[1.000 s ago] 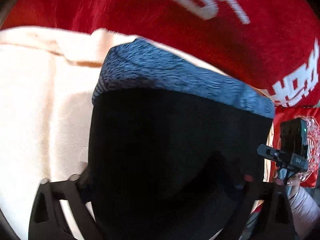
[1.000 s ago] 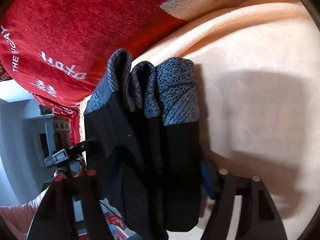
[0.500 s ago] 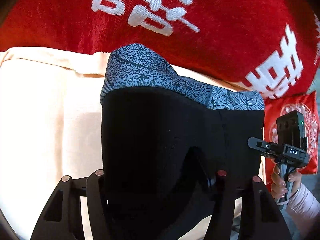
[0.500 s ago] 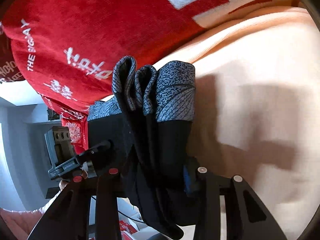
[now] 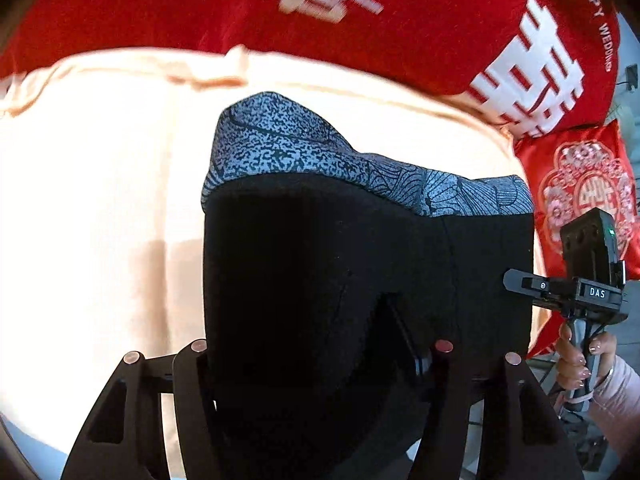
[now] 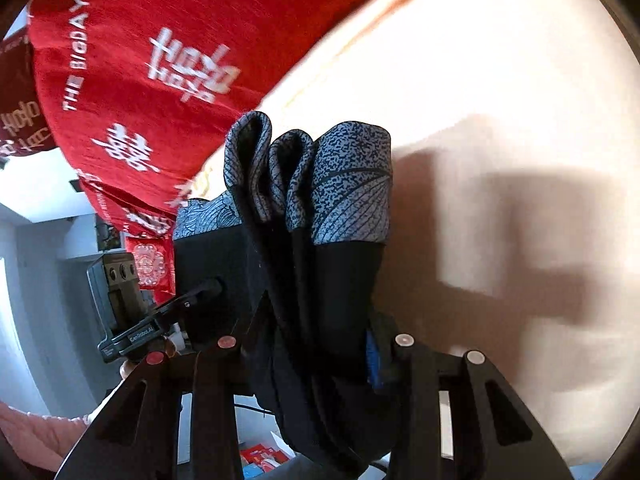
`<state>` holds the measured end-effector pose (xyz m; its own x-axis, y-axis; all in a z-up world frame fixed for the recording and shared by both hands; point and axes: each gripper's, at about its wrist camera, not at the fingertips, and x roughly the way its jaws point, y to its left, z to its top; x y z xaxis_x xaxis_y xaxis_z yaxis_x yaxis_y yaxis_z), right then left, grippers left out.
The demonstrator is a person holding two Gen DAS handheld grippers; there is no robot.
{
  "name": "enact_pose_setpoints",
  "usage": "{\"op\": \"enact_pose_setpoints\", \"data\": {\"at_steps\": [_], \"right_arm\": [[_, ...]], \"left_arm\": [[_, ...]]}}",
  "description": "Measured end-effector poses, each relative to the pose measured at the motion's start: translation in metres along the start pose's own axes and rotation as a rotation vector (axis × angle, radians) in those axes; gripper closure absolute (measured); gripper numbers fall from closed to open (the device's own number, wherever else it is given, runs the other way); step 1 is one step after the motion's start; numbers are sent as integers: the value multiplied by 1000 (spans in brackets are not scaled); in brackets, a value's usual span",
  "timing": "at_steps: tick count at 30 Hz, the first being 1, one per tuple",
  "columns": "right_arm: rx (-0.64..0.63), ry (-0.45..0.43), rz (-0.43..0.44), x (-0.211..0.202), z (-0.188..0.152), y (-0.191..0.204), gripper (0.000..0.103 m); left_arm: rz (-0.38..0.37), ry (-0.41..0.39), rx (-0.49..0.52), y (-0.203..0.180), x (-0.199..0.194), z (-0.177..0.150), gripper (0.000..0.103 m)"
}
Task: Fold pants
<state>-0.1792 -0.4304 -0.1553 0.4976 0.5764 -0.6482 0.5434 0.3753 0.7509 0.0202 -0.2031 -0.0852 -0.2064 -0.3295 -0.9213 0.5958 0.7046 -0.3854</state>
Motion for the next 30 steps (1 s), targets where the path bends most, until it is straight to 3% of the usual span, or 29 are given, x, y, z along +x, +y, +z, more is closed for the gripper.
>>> {"op": "enact_pose_setpoints", "data": {"at_steps": [3, 5, 9, 13, 15, 17, 18, 21, 24, 27, 30], "right_arm": [[-18, 25, -93, 19, -7, -14, 53], [-2, 22, -105, 24, -4, -24, 44], [4, 32, -145, 24, -2, -22, 38], [-70, -26, -328, 12, -11, 7, 38], [-103, -60, -401, 3, -15, 20, 43], [-138, -109, -435, -10, -18, 34, 72], [-149, -129, -429, -14, -17, 42, 74], [-179, -194, -378, -26, -13, 62, 76], [-197, -181, -379, -14, -2, 70, 76], [-187, -141, -418, 9, 7, 61, 77], [-198, -153, -389, 14, 8, 52, 80]], "left_arm": [[23, 3, -32, 20, 17, -14, 31], [75, -38, -41, 32, 19, -19, 9], [88, -34, -80, 42, 17, -21, 6], [180, -80, -67, 29, 1, -17, 6], [160, -113, -67, 32, -21, -18, 6], [128, -151, -51, 30, -40, -15, 6], [110, -165, -37, 24, -43, -10, 6], [51, -188, 35, 0, -41, 5, 6], [20, -177, 108, -29, -15, 22, 6], [69, -141, 120, -29, 15, 27, 6], [107, -117, 104, -14, 33, 25, 6]]}}
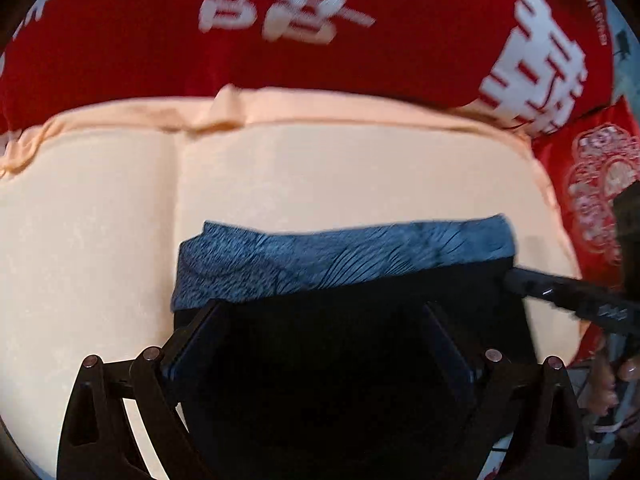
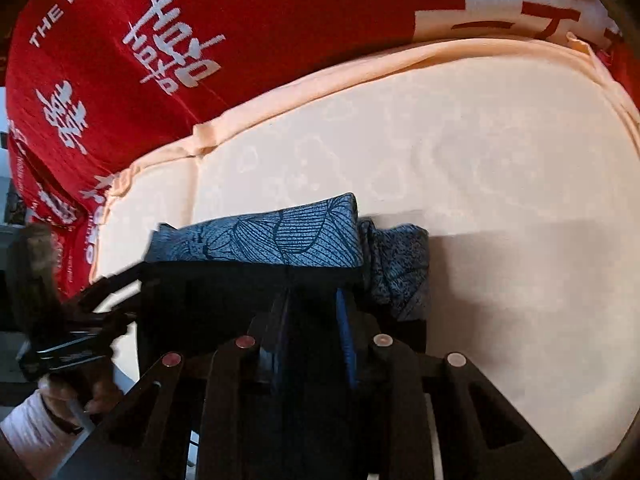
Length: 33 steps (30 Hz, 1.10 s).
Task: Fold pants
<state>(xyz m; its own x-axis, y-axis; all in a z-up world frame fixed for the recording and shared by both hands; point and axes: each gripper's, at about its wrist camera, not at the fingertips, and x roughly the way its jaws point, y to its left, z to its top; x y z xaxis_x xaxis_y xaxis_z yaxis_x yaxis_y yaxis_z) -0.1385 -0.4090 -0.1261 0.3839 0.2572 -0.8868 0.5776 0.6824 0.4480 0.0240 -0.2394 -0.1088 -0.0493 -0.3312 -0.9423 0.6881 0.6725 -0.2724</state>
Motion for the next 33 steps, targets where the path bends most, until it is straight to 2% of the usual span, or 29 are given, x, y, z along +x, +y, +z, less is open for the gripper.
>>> {"op": "enact_pose_setpoints", "data": {"at_steps": [6, 8, 9, 11, 17, 19, 20, 25, 27, 31, 33], "right_arm": [[31, 2, 43, 2, 2, -6, 79], [65, 9, 42, -5, -2, -6, 75], [78, 12, 32, -7, -5, -7, 72], [107, 16, -6, -17, -17, -11, 53], [124, 34, -87, -37, -62, -14, 51], [132, 47, -116, -41, -80, -13, 48], [137, 50, -121, -43, -86, -13, 47], [119, 65, -206, -50, -118, -2, 45], [117, 70, -217, -54, -129, 5, 42], [102, 60, -237, -63, -146, 22, 20], [89, 50, -249, -68, -150, 31, 20]], "left_arm": [[78, 21, 16, 0, -1, -6, 6], [123, 27, 4, 0, -8, -10, 6], [135, 36, -5, 0, -12, -14, 6], [144, 47, -20, 2, -21, -24, 6], [190, 52, -17, -2, -47, -60, 6], [190, 67, -21, -4, -53, -71, 6], [189, 78, -19, -6, -55, -77, 1], [200, 121, -3, -18, -66, -104, 1], [212, 134, 8, -25, -70, -115, 1], [234, 155, 35, -37, -81, -131, 1], [248, 156, 38, -41, -88, -136, 1]]}}
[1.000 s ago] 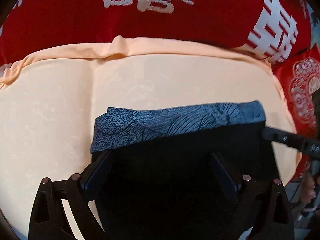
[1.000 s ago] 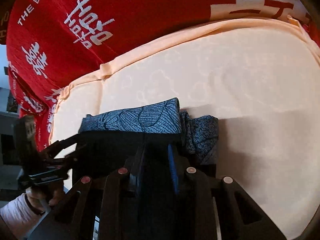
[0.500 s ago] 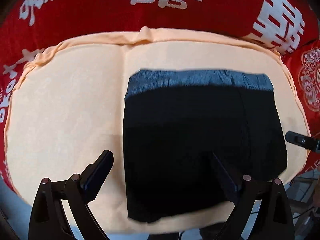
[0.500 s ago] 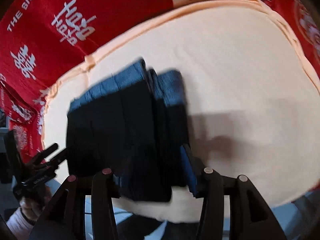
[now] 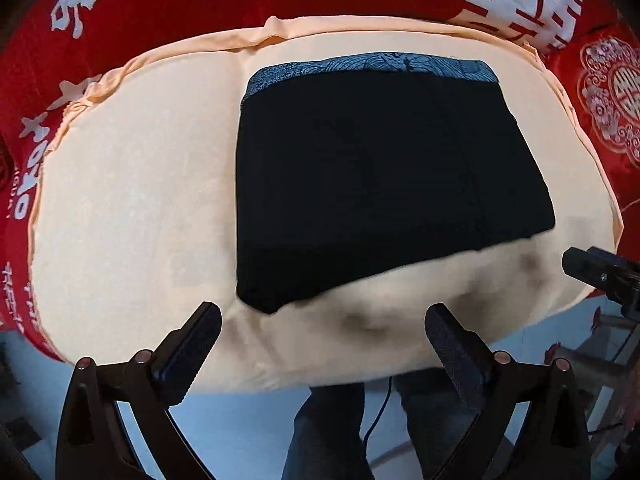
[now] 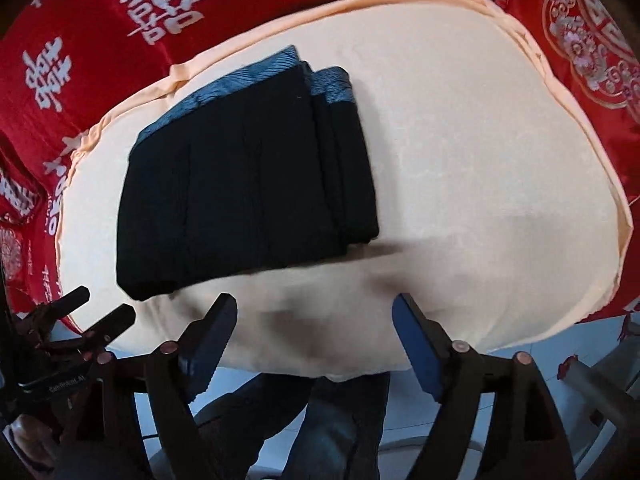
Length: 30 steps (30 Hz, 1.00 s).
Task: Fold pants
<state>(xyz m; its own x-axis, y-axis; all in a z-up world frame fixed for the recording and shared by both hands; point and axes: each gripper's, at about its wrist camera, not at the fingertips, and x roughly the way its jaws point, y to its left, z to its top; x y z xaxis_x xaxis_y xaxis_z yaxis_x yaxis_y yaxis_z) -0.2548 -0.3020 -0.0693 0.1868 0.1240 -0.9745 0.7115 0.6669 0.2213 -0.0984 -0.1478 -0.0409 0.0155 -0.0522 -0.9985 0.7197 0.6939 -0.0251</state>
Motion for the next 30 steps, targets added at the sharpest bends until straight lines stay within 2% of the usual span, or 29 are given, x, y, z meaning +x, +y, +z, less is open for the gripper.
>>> {"op": "enact_pose_setpoints", "data": {"at_steps": [2, 10, 20, 30], "right_arm": [[-12, -9, -15, -8, -5, 8, 13], [-53, -32, -84, -37, -17, 32, 13], [-74, -3, -93, -61, -18, 50, 13], [-65, 1, -96, -70, -13, 58, 13]], "left_arm": [[8, -4, -3, -1, -10, -4, 1], [57, -10, -32, 3, -45, -15, 1], [85, -26, -87, 12, -71, -22, 1], [99, -48, -57, 4, -81, -23, 1]]}}
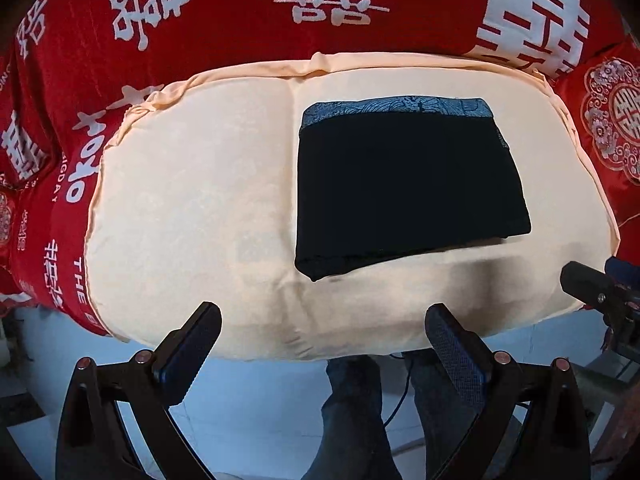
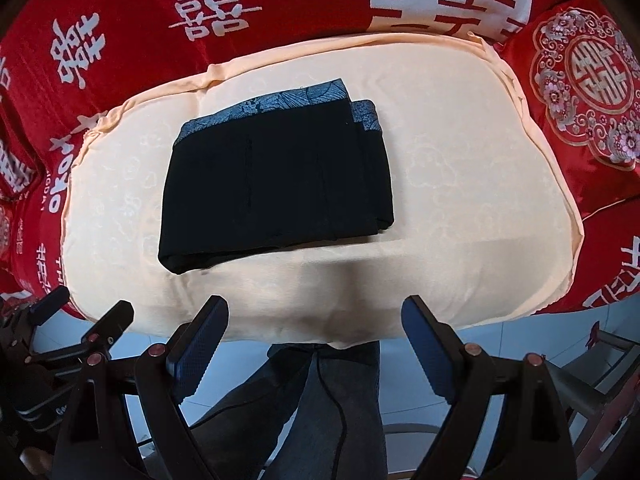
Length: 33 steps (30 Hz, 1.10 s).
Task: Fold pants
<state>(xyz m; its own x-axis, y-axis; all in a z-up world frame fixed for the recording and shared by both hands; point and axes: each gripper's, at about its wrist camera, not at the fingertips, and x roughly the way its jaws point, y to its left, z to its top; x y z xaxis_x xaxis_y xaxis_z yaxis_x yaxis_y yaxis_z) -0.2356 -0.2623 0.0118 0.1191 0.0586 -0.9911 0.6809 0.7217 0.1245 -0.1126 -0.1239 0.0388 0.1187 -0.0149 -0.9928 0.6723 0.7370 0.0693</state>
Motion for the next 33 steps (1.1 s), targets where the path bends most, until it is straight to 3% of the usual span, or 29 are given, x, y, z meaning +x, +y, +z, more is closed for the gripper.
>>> {"op": "enact_pose_setpoints", "data": {"at_steps": [33], "right_arm": [[-44, -9, -37, -6, 7, 15, 13]], "left_arm": [[2, -13, -1, -8, -9, 1, 1]]}}
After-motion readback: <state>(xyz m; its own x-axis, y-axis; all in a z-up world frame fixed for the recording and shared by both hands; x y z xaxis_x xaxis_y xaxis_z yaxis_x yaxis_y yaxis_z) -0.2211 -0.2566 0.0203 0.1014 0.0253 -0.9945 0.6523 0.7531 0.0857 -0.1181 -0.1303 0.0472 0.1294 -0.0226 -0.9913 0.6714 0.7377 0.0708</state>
